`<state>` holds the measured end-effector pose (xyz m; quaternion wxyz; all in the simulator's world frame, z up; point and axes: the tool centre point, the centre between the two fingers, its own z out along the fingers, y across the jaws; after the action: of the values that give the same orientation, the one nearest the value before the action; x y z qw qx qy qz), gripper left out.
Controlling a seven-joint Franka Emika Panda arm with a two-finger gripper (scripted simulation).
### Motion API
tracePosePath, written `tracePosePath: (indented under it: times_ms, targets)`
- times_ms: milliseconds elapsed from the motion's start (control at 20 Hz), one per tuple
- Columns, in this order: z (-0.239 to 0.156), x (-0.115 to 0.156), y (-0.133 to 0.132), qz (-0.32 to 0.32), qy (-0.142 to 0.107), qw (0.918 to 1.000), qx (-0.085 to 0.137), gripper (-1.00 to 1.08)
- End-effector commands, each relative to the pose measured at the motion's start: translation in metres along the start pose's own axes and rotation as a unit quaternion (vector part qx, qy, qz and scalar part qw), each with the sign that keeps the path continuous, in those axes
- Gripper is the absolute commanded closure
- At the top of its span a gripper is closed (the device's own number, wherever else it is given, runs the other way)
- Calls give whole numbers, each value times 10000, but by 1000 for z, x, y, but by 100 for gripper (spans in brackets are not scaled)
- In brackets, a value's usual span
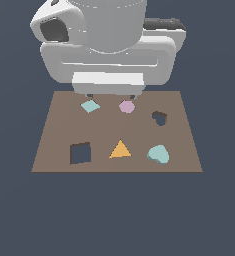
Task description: Insert a designated object into the corresponding slot on a board.
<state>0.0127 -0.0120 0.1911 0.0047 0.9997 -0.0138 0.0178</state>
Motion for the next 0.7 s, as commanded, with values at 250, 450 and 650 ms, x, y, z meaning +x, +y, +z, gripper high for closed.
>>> tracePosePath:
  times_ms: [250,450,650]
  targets:
    - [2,0,-2,67,-2,10000,-1,-92]
    - [5,0,-6,219,-6,9998,-3,-92]
    - [11,-1,-13,458,-13,9990,-7,-92]
